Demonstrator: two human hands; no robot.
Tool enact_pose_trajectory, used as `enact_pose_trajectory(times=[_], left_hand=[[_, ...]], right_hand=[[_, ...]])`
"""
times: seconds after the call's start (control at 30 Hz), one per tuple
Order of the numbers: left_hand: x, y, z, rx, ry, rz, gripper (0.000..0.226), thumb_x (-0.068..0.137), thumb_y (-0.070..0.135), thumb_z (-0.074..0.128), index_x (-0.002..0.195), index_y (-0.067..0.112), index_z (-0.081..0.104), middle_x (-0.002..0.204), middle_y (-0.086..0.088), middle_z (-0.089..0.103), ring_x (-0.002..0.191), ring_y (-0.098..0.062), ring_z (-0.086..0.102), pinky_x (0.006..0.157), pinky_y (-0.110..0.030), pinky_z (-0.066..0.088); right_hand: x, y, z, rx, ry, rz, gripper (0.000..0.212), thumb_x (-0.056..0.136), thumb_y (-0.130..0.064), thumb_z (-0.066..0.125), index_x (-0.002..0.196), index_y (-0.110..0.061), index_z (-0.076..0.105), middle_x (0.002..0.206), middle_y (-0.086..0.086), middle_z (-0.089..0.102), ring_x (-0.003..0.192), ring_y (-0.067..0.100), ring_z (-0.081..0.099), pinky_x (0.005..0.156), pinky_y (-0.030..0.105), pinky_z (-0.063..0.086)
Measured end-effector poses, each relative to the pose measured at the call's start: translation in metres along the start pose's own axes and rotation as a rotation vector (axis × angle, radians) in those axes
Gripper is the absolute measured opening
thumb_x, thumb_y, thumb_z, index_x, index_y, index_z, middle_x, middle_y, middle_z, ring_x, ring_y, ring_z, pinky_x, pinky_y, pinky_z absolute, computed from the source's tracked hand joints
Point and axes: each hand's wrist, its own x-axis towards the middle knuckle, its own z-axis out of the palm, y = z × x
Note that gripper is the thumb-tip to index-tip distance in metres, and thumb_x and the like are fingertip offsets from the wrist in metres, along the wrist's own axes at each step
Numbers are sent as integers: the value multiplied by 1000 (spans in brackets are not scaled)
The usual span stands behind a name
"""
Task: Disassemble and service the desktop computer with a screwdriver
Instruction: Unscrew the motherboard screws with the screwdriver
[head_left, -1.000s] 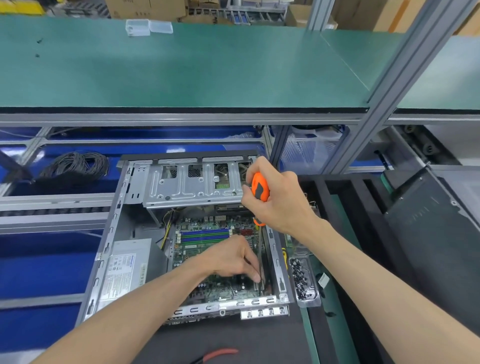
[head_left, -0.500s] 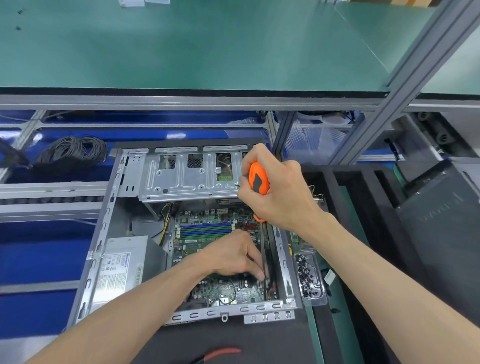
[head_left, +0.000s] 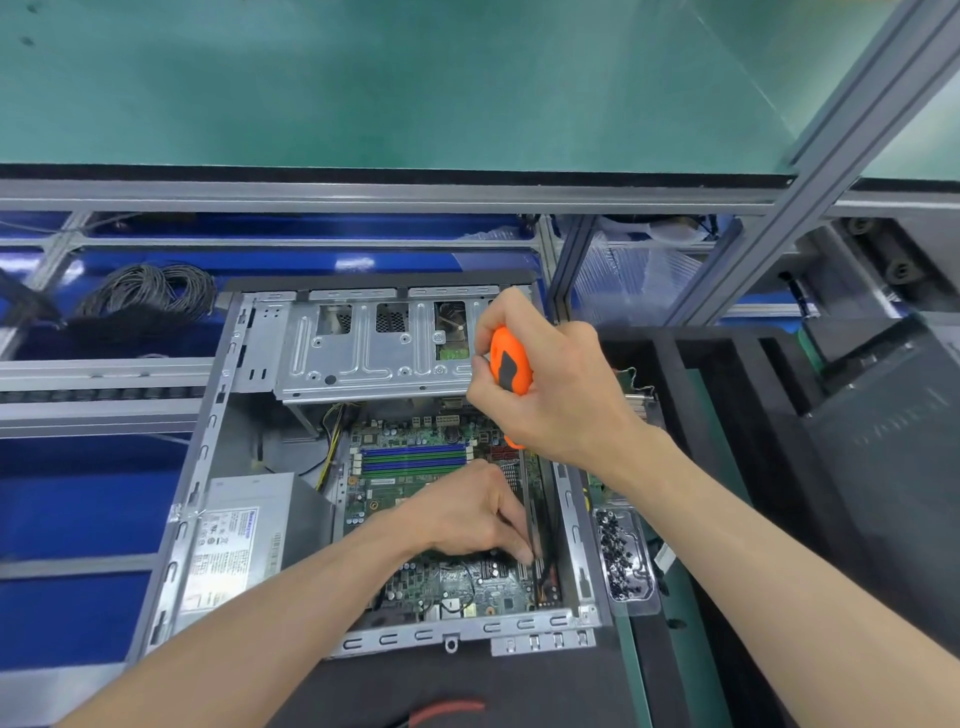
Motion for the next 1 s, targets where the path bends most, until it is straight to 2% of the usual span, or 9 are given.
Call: enact_pose_trajectory(times=[0.07, 0.17, 0.33, 0.5, 0.63, 0.7, 0.83, 0.93, 1.0], left_hand=[[1, 0, 0, 3, -13, -12, 30, 77, 28, 85, 66, 54, 73, 82, 21, 75, 80, 0, 70, 73, -7, 48], [1, -1, 0, 17, -26, -17, 22, 78, 27, 85, 74, 47, 75, 76, 23, 74, 70, 5, 66, 63, -2, 42], [2, -2, -1, 40, -22, -8, 17, 78, 27, 84, 78, 41, 75, 87, 6, 78, 87, -19, 71, 74, -11, 50], [3, -3, -1, 63, -25, 23, 21, 78, 28, 84, 80, 46, 73, 87, 3, 78, 86, -22, 71, 77, -11, 49], [2, -2, 0, 83, -26, 23, 19, 78, 29, 84, 81, 45, 74, 85, 11, 77, 82, -13, 71, 75, -13, 50], [1, -1, 0, 84, -33, 31, 19, 78, 29, 84, 81, 45, 74, 85, 14, 77, 76, -6, 69, 68, -10, 46], [-2, 1, 3, 51, -65, 64, 16, 79, 28, 83, 78, 42, 76, 71, 19, 74, 46, 8, 52, 51, -3, 36], [-2, 0, 6, 55, -60, 57, 6, 76, 38, 83, 79, 39, 79, 73, 5, 76, 51, -8, 56, 54, -13, 42], [-2, -1, 8, 73, -61, 80, 9, 76, 43, 82, 81, 36, 79, 59, 9, 69, 49, -14, 52, 54, -11, 40]], right_hand=[[0, 0, 1, 3, -1, 2, 16, 85, -10, 68, 93, -10, 54, 55, -7, 42, 43, 18, 38, 44, 21, 31], [0, 1, 1, 7, -2, 1, 16, 86, -11, 67, 93, -11, 53, 55, -5, 43, 43, 19, 39, 43, 25, 34], [-2, 2, 1, 12, 18, 17, 17, 85, -11, 68, 92, -13, 52, 55, -4, 45, 44, 20, 41, 44, 29, 37], [-4, 3, 0, 13, 22, 15, 17, 85, -11, 68, 92, -12, 53, 54, -4, 45, 44, 20, 41, 44, 27, 37], [-5, 0, -2, -15, 29, -12, 16, 84, -10, 69, 90, -10, 54, 53, -6, 41, 41, 20, 38, 42, 27, 34], [-4, -5, -4, -68, 34, -70, 14, 83, -10, 70, 83, -6, 57, 50, -6, 37, 40, 22, 35, 41, 26, 31], [0, -13, -18, -164, 13, -202, 26, 83, -12, 70, 63, -10, 52, 46, -7, 30, 38, 25, 31, 37, 30, 31], [-1, -16, -34, -162, -97, -245, 33, 85, -10, 69, 60, -11, 48, 45, -3, 32, 38, 25, 31, 39, 31, 30], [-5, -21, -44, -116, -199, -215, 34, 87, -11, 70, 62, -11, 48, 46, -2, 34, 41, 24, 32, 45, 26, 28]])
